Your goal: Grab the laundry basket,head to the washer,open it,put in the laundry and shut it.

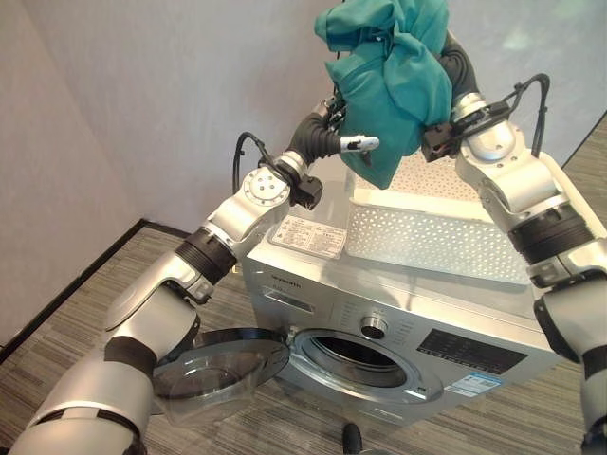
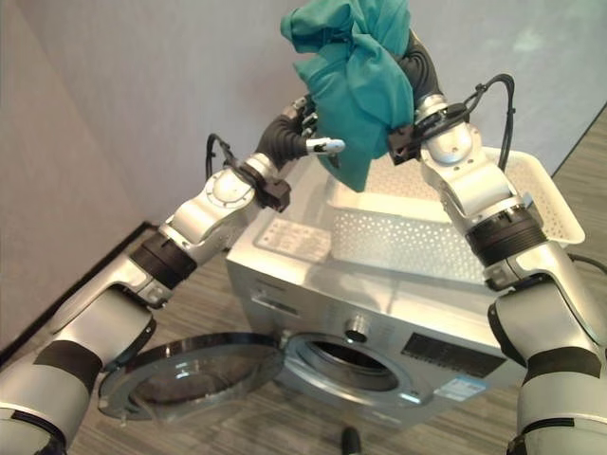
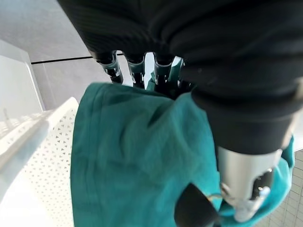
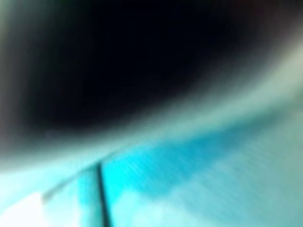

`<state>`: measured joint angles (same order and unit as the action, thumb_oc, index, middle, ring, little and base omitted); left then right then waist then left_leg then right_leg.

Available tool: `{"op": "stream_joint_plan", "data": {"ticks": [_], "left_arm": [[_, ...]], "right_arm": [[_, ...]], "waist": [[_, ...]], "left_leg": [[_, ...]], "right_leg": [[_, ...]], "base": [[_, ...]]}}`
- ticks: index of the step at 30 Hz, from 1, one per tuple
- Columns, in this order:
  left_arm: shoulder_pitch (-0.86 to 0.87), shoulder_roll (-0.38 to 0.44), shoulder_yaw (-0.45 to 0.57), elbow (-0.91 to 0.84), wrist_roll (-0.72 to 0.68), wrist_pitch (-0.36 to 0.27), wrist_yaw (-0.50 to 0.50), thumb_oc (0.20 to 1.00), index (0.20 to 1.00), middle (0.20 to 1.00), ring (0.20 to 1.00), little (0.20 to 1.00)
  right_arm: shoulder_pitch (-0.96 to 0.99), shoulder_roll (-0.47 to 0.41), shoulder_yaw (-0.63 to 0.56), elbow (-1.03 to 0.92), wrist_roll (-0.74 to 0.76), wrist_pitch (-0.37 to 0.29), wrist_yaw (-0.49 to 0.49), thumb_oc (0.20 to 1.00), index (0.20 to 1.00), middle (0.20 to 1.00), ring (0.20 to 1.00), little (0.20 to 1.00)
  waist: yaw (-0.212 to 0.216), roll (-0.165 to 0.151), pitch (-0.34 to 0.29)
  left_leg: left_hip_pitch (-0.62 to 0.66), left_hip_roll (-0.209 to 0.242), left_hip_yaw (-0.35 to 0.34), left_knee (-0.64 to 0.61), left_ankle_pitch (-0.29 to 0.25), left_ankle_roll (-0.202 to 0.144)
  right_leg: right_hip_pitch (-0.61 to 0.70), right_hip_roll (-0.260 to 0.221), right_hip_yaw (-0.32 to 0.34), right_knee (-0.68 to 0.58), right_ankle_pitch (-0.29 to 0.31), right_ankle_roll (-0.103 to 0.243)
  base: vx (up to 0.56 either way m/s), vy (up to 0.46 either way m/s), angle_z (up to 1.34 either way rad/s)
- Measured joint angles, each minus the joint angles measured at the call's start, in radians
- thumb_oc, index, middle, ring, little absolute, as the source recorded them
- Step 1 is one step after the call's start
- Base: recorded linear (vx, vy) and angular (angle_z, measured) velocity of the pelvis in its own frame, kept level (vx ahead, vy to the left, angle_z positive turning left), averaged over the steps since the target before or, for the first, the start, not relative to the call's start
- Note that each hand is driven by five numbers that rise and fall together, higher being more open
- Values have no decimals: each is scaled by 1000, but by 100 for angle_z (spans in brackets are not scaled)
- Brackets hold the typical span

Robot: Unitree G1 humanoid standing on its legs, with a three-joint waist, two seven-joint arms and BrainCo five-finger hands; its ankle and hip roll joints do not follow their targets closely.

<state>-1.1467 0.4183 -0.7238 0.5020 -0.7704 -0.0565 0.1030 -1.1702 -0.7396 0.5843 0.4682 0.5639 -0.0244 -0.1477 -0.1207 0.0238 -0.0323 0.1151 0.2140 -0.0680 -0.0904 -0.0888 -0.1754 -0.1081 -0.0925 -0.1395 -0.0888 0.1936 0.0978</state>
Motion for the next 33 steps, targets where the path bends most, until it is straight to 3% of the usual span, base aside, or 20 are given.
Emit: {"op": "stream_joint_plan", "data": {"ticks": [6, 13, 19, 20, 21, 22, 31, 32, 33], "left_arm": [[0, 1, 1, -1, -60, 0, 2, 1000, 1000, 1000, 1000, 1000], [-1, -90, -8, 38, -96, 4, 2, 1000, 1000, 1000, 1000, 1000], [0, -61, -8, 34, -94, 5, 2, 1000, 1000, 1000, 1000, 1000], [0, -54, -8, 30, -94, 5, 2, 630, 630, 630, 630, 630], [0, -47, -8, 28, -94, 5, 2, 448, 448, 448, 448, 448], [0, -35, -8, 23, -92, 5, 1, 200, 200, 200, 200, 200], [33, 8, -31, -49, -34, 9, 3, 200, 200, 200, 200, 200], [40, 8, -31, -59, -26, 9, 2, 200, 200, 200, 200, 200], [42, 9, -31, -62, -6, 9, 2, 200, 200, 200, 200, 200]], "right_arm": [[0, -1, 13, -28, 12, -1, 0, 200, 200, 200, 200, 200], [1, 45, 35, -13, 52, -1, 1, 200, 200, 200, 200, 200], [38, 58, 40, -80, 91, -3, 25, 200, 200, 200, 200, 200], [50, 55, 40, -104, 92, -3, 32, 200, 200, 200, 200, 200], [56, 55, 40, -116, 92, -4, 42, 200, 200, 200, 200, 200], [65, 51, 43, -132, 92, -4, 45, 200, 200, 200, 200, 200], [115, -30, 59, -216, 110, -18, 74, 200, 200, 200, 200, 200], [116, -31, 58, -216, 111, -20, 78, 300, 300, 300, 300, 300], [118, -33, 57, -216, 111, -20, 81, 520, 520, 520, 520, 520]], "waist": [[0, 0, 0], [-6, 0, 0], [-5, 0, 0], [-4, 0, 0], [-4, 0, 0], [-3, 0, 0], [0, -1, 0], [0, -1, 0], [1, -1, 0]], "left_leg": [[3, 0, 0, 0, 0, 0], [4, 0, 1, 0, 0, 0], [6, -1, 5, 0, 0, 0], [6, -1, 5, 0, 0, 0], [6, -1, 6, 0, 0, 0], [6, -1, 6, 0, 0, 0], [5, 0, 4, 0, 0, 0], [5, 0, 4, 0, 0, 0], [6, 0, 4, 0, 0, 0]], "right_leg": [[3, 0, 0, 0, 0, 0], [3, 0, 1, 0, 0, 0], [3, 1, 6, 0, 0, 0], [3, 1, 6, 0, 0, 0], [3, 1, 7, 0, 0, 0], [2, 1, 7, 0, 0, 0], [3, 1, 2, 0, 0, 0], [3, 1, 2, 0, 0, 0], [3, 1, 2, 0, 0, 0]], "base": [[0, 0, 0], [0, 0, 0], [0, 0, 0], [0, 0, 0], [0, 0, 0], [0, 0, 0], [0, 0, 0], [0, 0, 0], [0, 0, 0]]}}
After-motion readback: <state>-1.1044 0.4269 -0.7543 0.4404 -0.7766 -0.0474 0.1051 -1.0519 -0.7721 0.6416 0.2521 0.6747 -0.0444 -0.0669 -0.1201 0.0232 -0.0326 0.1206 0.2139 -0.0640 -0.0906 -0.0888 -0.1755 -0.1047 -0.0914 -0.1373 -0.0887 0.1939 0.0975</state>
